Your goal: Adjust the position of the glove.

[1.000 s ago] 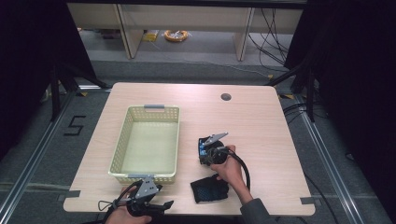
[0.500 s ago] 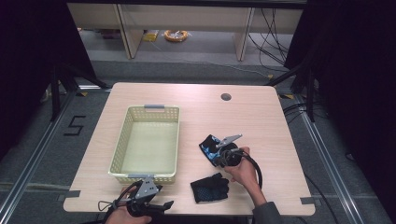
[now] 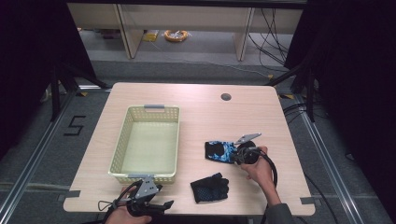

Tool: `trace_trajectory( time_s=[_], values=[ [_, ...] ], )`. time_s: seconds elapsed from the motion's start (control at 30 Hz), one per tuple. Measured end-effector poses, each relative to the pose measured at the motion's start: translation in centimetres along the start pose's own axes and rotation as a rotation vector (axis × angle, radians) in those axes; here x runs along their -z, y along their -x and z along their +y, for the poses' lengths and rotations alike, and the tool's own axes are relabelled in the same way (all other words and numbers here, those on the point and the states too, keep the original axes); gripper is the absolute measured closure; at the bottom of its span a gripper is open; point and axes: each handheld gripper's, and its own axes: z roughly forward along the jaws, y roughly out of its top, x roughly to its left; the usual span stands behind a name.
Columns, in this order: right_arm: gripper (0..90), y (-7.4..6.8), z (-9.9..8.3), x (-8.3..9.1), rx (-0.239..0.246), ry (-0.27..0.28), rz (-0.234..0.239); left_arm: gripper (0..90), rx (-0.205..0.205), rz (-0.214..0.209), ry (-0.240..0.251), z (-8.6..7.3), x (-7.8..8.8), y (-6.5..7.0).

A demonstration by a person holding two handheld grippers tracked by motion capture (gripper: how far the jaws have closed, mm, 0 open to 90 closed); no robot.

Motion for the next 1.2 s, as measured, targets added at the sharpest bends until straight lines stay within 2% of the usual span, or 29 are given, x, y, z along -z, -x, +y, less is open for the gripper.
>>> trace_trajectory(
  time_s=[0.07, 0.1, 0.13, 0.2, 0.3, 0.33, 0.4, 0.43, 0.47, 0.5, 0.53, 0.6, 0.63, 0.67, 0.7, 0.77, 0.8, 0.83, 0.87, 0.93, 0.97, 1.0, 1.03, 1.07, 1.13, 1.17, 1.2],
  values=[
    [90.0, 0.5, 0.0, -0.1, -0.014, 0.012, -0.013, 32.0, 0.005, 0.002, 0.003, 0.0, 0.0, 0.0],
    [90.0, 0.6, 0.1, 0.1, -0.020, -0.013, -0.012, 32.0, 0.001, 0.000, 0.000, 0.0, 0.0, 0.0],
    [90.0, 0.7, 0.1, 0.0, -0.026, 0.003, -0.016, 32.0, 0.002, -0.001, 0.000, 0.0, 0.0, 0.0],
    [90.0, 0.9, 0.2, 0.1, -0.030, -0.011, -0.022, 32.0, 0.000, -0.001, 0.000, 0.0, 0.0, 0.0],
    [90.0, 0.9, 0.2, 0.1, -0.010, -0.009, -0.027, 32.0, 0.005, 0.000, 0.003, 0.0, 0.0, 0.0],
    [90.0, 0.7, 0.3, 0.1, -0.018, -0.010, -0.031, 32.0, 0.001, -0.001, 0.001, 0.0, 0.0, 0.0],
    [90.0, 0.5, 0.4, 0.1, -0.031, 0.011, -0.038, 31.9, -0.006, 0.002, 0.000, 0.1, 0.1, -0.1],
    [86.9, 0.3, 0.6, 0.2, -0.039, 0.029, -0.040, 31.9, 0.001, -0.003, 0.009, 0.1, 0.0, 0.0],
    [85.5, 0.2, 0.8, 0.4, -0.034, 0.038, -0.033, 31.8, 0.021, -0.004, 0.006, 0.0, 0.0, 0.0],
    [82.5, -0.1, 1.2, 0.6, -0.025, 0.040, -0.013, 31.7, 0.013, -0.002, 0.005, 0.0, 0.0, -0.1],
    [80.6, -0.2, 1.5, 0.7, 0.003, 0.031, -0.015, 31.6, -0.007, 0.013, 0.001, 0.1, 0.1, -0.2],
    [75.1, -0.7, 2.3, 0.6, 0.045, 0.042, -0.034, 31.5, 0.001, 0.002, 0.001, 0.0, 0.1, -0.2],
    [72.4, -0.7, 2.7, 0.4, 0.084, 0.056, -0.042, 31.5, 0.002, 0.001, 0.004, 0.0, 0.1, -0.2],
    [71.1, -0.7, 3.1, 0.3, 0.088, 0.053, -0.041, 31.5, 0.021, 0.000, 0.005, -0.1, 0.2, -0.2],
    [70.5, -0.7, 3.5, -0.2, 0.106, 0.073, -0.048, 31.4, 0.002, 0.009, 0.003, -0.1, 0.2, -0.4],
    [69.8, -0.6, 4.1, -0.8, 0.107, 0.068, -0.039, 31.4, 0.029, 0.010, 0.006, -0.3, 0.3, -0.4],
    [69.8, -0.6, 4.4, -1.1, 0.111, 0.066, -0.041, 31.4, 0.011, 0.014, 0.000, -0.3, 0.5, -0.6],
    [69.4, -0.5, 4.7, -1.6, 0.122, 0.054, -0.038, 31.4, 0.046, 0.006, 0.014, -0.4, 0.4, -0.4],
    [68.8, -0.4, 4.9, -1.8, 0.131, 0.047, -0.037, 31.4, 0.013, 0.018, 0.003, -0.4, 0.6, -0.7],
    [67.0, -0.4, 5.2, -2.3, 0.116, 0.038, -0.032, 31.4, 0.032, 0.019, 0.006, -0.6, 0.7, -0.7],
    [64.9, -0.1, 5.4, -2.5, 0.138, 0.016, -0.036, 31.4, 0.013, 0.021, -0.001, -0.6, 0.8, -0.9],
    [63.9, -0.1, 5.4, -2.7, 0.120, 0.023, -0.036, 31.4, 0.022, 0.021, -0.003, -0.6, 0.9, -0.9],
    [62.3, 0.3, 5.4, -2.9, 0.129, 0.022, -0.050, 31.3, 0.038, 0.024, 0.002, -0.7, 0.9, -0.9],
    [61.3, 0.4, 5.5, -2.9, 0.116, -0.001, -0.049, 31.3, 0.014, 0.027, 0.002, -0.7, 1.0, -1.1],
    [58.8, 1.0, 5.4, -3.3, 0.115, 0.009, -0.034, 31.3, 0.060, 0.018, 0.019, -0.8, 1.0, -0.9],
    [58.8, 1.3, 5.4, -3.4, 0.106, 0.006, -0.026, 31.3, 0.020, 0.031, 0.001, -0.8, 1.2, -1.2],
    [58.9, 1.5, 5.4, -3.5, 0.114, 0.005, -0.024, 31.2, 0.038, 0.024, 0.014, -0.8, 1.1, -1.1]
  ],
)
